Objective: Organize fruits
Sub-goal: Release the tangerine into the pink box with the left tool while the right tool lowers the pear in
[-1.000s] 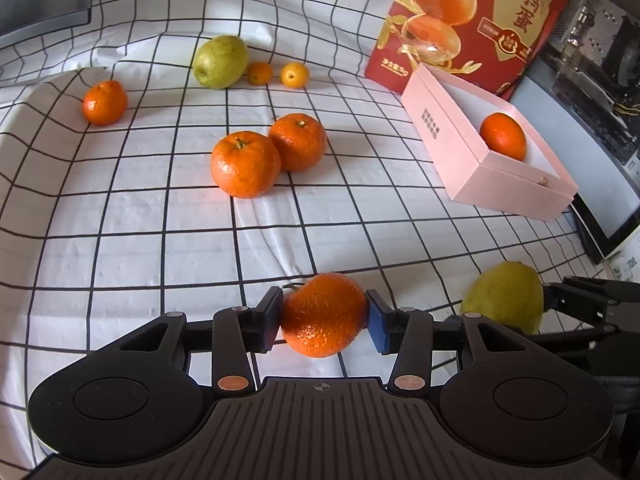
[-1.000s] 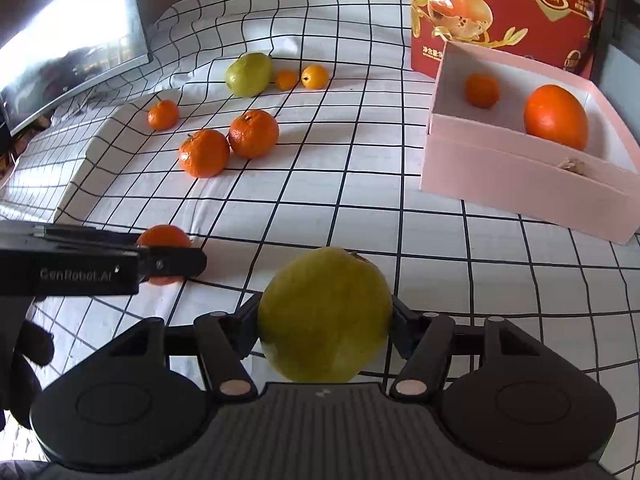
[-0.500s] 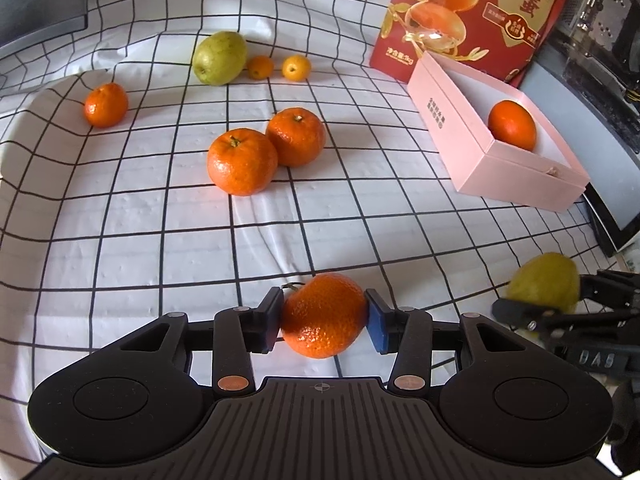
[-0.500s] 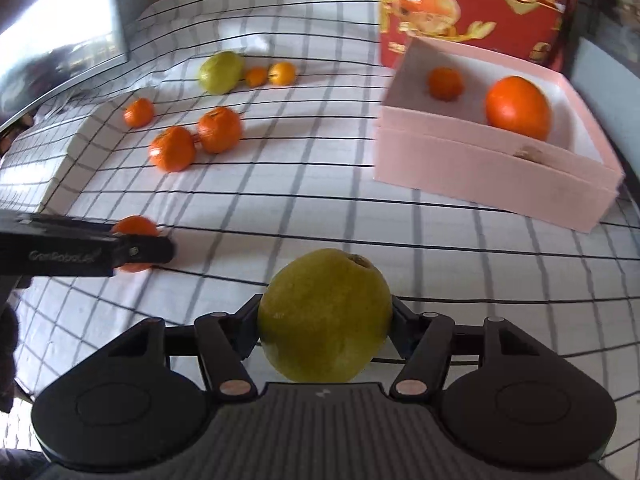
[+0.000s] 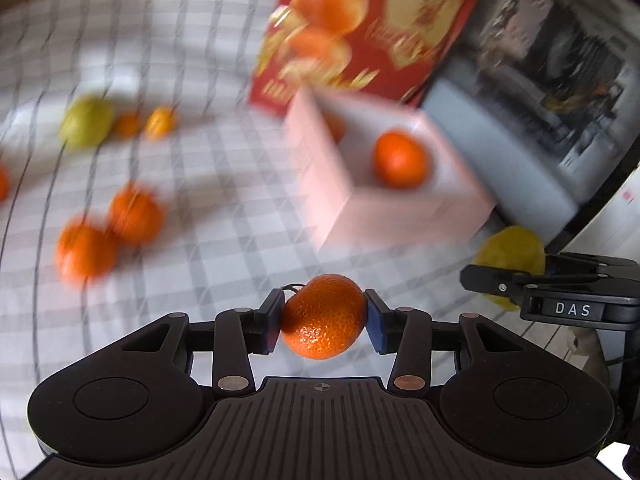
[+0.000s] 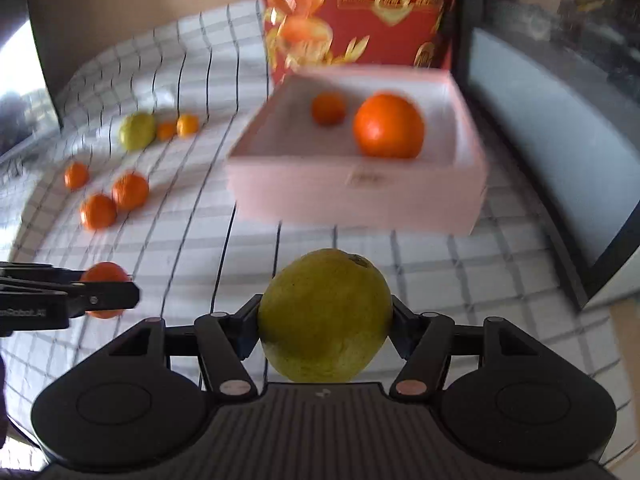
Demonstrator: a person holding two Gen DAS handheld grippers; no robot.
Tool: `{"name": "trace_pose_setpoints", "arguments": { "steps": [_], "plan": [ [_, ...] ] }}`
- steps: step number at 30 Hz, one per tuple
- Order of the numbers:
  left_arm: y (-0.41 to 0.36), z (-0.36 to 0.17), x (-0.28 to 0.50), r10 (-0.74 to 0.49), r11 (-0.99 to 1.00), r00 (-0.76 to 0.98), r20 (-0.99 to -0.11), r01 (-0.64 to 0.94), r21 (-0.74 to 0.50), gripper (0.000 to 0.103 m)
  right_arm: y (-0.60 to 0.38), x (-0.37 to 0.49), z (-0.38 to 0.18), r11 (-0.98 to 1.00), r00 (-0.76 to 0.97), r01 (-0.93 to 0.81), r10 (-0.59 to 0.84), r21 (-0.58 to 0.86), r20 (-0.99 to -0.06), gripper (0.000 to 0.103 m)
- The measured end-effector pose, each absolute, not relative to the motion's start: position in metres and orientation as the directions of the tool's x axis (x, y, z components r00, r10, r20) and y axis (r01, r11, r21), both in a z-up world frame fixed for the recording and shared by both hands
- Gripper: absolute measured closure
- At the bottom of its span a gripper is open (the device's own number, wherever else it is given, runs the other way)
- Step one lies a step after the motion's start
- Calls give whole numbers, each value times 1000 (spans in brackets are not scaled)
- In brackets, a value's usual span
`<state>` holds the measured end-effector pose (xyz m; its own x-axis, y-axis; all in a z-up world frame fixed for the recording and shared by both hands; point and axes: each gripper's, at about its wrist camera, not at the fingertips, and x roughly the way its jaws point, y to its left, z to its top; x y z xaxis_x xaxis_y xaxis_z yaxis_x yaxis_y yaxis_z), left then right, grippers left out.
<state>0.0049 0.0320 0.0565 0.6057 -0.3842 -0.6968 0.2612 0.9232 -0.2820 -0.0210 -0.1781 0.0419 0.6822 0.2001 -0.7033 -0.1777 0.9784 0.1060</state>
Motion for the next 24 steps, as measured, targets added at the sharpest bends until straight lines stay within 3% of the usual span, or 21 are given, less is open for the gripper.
{"name": "trace_pose_setpoints", "arguments": {
  "steps": [6,10,13,18,24],
  "plan": [
    [-12,107,55,-434,900,668,-604,354,-255,55,-204,17,109,979,771,-173,204,110,-604,40],
    [-43,99,111,-454,890,602,-657,348,-296,54,-210,53,146,978,803,-188,206,91,-558,40],
    [-56,74,140,-437,896,537,-722,331,-296,54,-212,84,158,977,793,-187,210,99,-572,40],
    [-38,84,122,-457,890,621,-637,324,-322,54,-210,123,149,976,746,-180,216,121,-630,40],
    [6,84,67,-439,896,655,-615,271,-351,54,-187,162,110,969,660,-209,240,132,-712,40]
  ]
}}
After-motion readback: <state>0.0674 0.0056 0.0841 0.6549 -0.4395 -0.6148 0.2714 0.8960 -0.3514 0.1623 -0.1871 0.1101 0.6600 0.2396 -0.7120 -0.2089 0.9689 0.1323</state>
